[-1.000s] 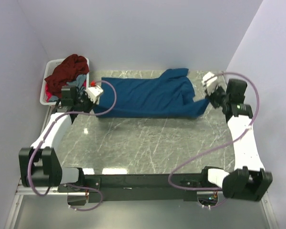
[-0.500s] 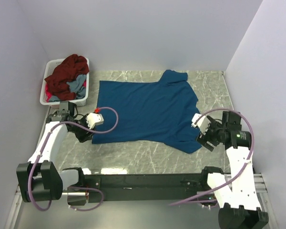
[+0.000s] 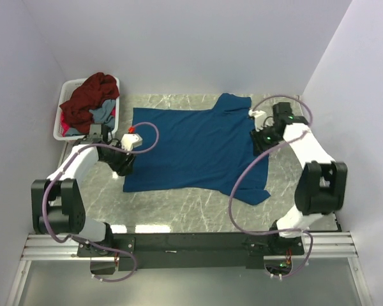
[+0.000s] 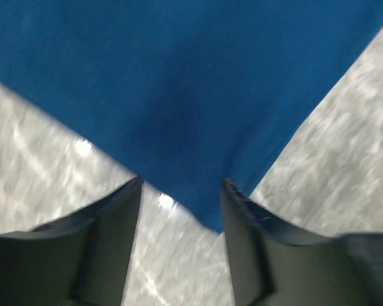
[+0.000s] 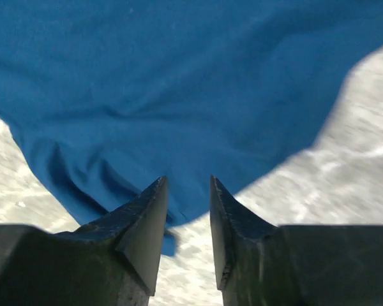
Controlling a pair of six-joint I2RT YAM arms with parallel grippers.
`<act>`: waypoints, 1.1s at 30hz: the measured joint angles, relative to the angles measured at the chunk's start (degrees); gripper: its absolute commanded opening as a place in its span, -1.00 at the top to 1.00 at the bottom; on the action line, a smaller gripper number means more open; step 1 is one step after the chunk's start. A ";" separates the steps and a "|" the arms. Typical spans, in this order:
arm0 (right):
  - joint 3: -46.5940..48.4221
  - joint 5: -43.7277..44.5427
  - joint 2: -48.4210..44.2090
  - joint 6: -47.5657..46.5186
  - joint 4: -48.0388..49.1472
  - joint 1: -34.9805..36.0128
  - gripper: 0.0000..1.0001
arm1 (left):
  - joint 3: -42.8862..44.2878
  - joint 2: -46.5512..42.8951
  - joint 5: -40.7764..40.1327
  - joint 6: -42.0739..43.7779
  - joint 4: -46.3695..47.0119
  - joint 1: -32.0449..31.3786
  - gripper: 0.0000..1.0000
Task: Fold and stack the t-shirts
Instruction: Flatten the tshirt out
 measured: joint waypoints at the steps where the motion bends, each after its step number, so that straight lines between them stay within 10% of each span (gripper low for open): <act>1: 1.05 0.46 2.05 1.55 -0.17 0.63 0.24 | 0.63 0.83 -0.04 -0.94 0.11 -1.11 -0.29; 11: 6.67 8.44 18.97 9.49 1.55 0.07 0.41 | 4.79 5.27 -0.02 -7.61 6.29 -21.97 -0.26; 22: 3.69 17.16 19.45 8.76 1.07 -5.03 0.42 | 6.78 12.98 -1.57 -11.19 11.61 -25.53 -0.23; 33: 7.39 -0.83 15.04 6.01 -9.79 -12.07 0.07 | 15.69 14.75 4.74 -14.40 21.66 -45.66 -0.30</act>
